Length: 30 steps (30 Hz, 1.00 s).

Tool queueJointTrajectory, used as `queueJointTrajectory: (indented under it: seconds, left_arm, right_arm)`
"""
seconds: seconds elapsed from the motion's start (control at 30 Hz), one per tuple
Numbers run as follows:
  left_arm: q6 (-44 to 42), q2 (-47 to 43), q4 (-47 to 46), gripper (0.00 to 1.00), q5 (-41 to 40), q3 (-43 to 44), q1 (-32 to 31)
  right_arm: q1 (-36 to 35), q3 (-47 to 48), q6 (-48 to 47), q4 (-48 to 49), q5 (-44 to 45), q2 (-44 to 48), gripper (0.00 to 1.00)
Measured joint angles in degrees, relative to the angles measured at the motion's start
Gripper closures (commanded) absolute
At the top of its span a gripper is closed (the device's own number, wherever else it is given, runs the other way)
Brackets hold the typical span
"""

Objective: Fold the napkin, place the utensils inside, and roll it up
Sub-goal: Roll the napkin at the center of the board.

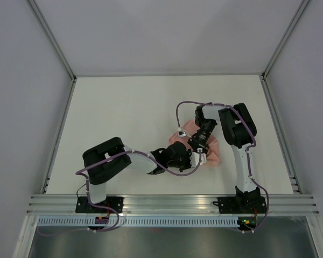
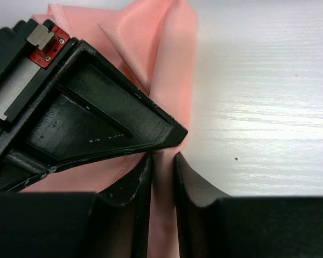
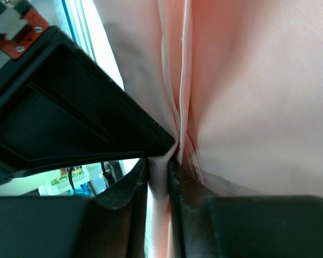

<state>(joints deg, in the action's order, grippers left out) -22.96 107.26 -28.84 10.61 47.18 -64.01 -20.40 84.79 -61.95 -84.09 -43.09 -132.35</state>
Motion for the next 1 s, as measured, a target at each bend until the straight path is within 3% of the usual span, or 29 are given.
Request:
queueJointTrajectory:
  seconds: [0.23,0.67,0.8,1.0]
  left_arm:
    - [4.9,1.1,0.7,0.98,6.8,1.3,2.9]
    - [13.2,3.4,-0.1,0.98,23.1,2.0,9.0]
    - [16.4,5.5,-0.3,0.98,29.0,3.5,11.4]
    - [20.8,9.2,0.0,0.98,37.7,6.3,14.6]
  right_arm:
    - [1.4,-2.2,3.7,7.4,-0.7,6.8,0.54]
    - [13.8,-7.2,15.3,30.1,-5.6,24.6,0.52]
    - [17.6,-13.6,14.2,33.0,-5.9,34.6,0.50]
    - [16.9,-26.5,10.7,36.6,-5.8,49.4,0.45]
